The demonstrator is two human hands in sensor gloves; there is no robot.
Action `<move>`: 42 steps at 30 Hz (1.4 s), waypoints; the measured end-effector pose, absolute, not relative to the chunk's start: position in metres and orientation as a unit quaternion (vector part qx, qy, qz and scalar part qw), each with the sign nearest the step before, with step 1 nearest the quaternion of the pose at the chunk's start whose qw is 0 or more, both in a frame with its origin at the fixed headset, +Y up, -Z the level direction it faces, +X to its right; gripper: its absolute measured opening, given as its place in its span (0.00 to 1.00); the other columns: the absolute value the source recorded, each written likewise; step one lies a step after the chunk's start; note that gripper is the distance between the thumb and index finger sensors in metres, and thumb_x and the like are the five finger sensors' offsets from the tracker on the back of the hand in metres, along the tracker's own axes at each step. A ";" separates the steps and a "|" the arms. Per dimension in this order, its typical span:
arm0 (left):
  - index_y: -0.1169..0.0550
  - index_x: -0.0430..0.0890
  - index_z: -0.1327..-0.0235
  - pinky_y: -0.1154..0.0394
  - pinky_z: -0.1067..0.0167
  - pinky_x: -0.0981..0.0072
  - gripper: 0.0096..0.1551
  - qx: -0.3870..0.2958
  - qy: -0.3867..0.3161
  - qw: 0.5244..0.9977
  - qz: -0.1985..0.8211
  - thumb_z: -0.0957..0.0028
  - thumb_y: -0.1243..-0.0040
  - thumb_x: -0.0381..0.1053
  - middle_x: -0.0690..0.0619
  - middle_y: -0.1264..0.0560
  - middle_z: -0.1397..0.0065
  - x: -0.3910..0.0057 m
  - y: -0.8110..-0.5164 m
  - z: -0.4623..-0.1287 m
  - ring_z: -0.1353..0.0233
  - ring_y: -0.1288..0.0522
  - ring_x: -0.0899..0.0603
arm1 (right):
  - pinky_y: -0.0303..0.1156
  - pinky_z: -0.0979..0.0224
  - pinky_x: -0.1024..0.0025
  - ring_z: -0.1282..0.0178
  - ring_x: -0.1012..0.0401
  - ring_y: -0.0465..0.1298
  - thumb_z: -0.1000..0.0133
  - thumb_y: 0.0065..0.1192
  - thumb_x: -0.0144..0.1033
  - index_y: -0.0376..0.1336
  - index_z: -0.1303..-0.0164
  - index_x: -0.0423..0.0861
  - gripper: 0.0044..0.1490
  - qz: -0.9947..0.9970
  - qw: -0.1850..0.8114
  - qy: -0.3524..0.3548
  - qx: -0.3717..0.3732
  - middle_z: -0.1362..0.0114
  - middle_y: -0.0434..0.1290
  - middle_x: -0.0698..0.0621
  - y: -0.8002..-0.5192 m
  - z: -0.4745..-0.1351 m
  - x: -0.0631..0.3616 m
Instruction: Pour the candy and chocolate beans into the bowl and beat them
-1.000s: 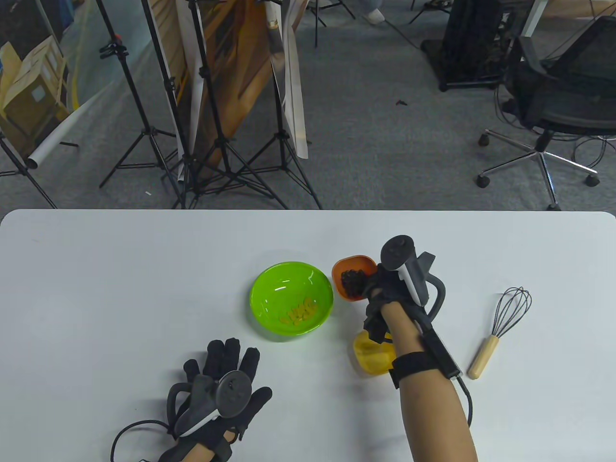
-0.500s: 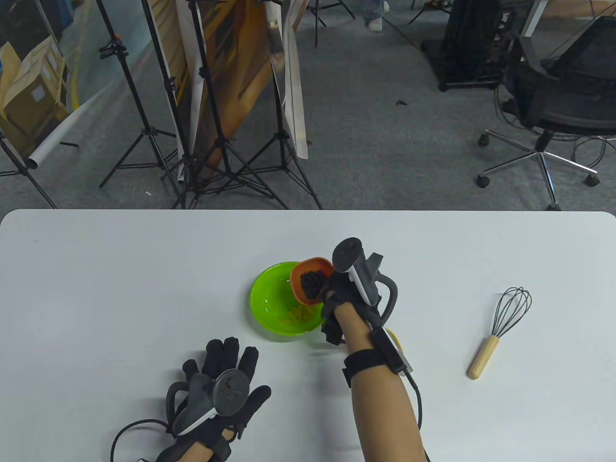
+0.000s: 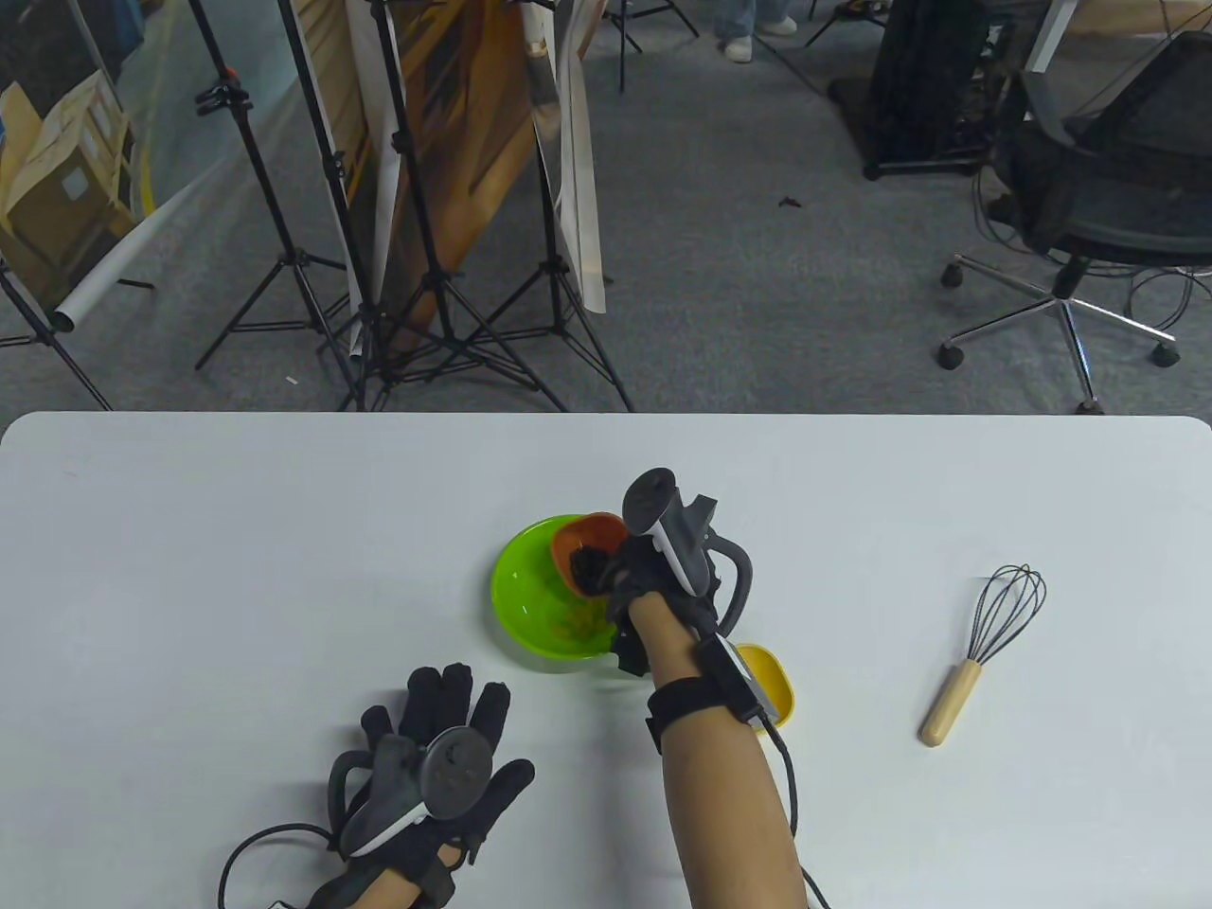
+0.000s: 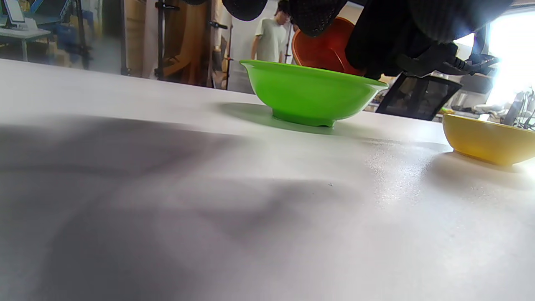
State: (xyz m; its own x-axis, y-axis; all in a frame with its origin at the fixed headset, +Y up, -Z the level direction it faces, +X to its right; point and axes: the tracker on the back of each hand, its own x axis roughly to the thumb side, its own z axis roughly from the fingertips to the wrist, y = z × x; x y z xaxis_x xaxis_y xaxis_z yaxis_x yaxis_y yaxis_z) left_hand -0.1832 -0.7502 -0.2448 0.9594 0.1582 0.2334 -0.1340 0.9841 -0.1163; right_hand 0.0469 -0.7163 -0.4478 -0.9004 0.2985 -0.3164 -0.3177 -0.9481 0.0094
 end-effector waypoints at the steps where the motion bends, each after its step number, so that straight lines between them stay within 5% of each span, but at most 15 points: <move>1: 0.44 0.54 0.19 0.51 0.36 0.12 0.50 -0.050 -0.122 0.989 0.074 0.54 0.50 0.74 0.40 0.54 0.14 -0.183 -0.750 -0.245 0.17 0.56 0.24 | 0.85 0.80 0.64 0.81 0.58 0.85 0.51 0.75 0.40 0.68 0.47 0.42 0.26 0.975 0.157 0.029 -0.156 0.61 0.84 0.46 -0.717 -0.448 0.047; 42: 0.44 0.54 0.19 0.51 0.36 0.12 0.50 -0.057 -0.125 0.988 0.069 0.54 0.50 0.74 0.40 0.54 0.14 -0.181 -0.752 -0.245 0.17 0.56 0.24 | 0.86 0.78 0.63 0.78 0.57 0.86 0.52 0.75 0.39 0.70 0.53 0.47 0.20 0.968 0.206 -0.073 -0.124 0.60 0.84 0.46 -0.709 -0.430 0.056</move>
State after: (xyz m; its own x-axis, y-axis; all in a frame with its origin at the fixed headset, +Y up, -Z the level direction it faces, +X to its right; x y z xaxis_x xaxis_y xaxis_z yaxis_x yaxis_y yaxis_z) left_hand -0.1813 -0.7516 -0.2448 0.9592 0.1509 0.2391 -0.1222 0.9839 -0.1307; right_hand 0.0563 -0.7085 -0.4296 -0.8843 0.4173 -0.2095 -0.3813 -0.9044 -0.1917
